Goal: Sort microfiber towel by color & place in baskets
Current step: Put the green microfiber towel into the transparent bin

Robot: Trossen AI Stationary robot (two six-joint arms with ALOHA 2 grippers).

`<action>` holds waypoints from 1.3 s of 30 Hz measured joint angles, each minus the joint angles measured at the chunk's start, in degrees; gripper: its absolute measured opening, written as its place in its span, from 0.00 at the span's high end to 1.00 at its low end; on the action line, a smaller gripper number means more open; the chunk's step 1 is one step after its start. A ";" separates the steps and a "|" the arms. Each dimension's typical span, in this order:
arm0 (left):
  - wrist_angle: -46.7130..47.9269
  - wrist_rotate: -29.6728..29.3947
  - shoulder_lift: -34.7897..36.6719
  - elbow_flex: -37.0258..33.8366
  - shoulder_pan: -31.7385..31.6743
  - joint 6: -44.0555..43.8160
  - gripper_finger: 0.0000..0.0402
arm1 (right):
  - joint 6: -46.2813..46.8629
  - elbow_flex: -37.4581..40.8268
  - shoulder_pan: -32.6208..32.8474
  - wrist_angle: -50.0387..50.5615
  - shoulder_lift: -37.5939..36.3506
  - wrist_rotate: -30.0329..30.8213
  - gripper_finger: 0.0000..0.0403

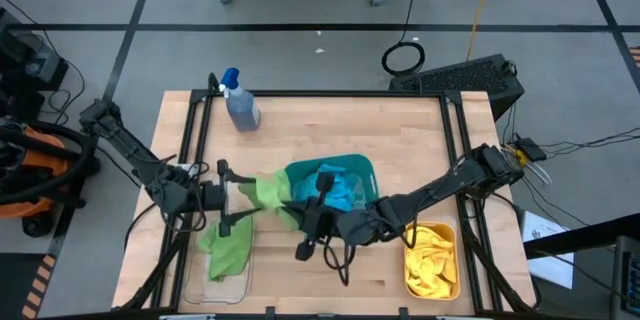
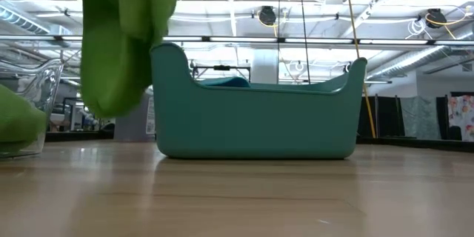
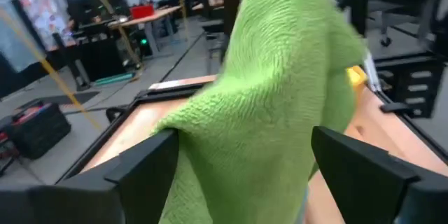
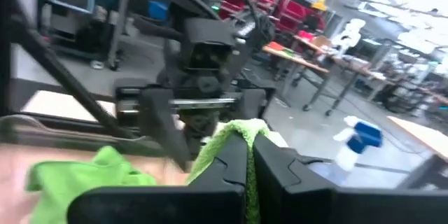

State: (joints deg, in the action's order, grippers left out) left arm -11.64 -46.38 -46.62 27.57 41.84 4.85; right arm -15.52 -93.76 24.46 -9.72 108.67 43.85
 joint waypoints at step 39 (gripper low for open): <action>2.65 10.23 -8.47 0.23 -4.72 1.97 0.94 | 3.30 -0.04 -0.50 0.68 0.64 2.28 1.00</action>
State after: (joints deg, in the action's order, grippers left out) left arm -8.99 -36.16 -55.09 27.80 37.12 6.83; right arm -12.22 -93.80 23.96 -9.04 109.31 46.13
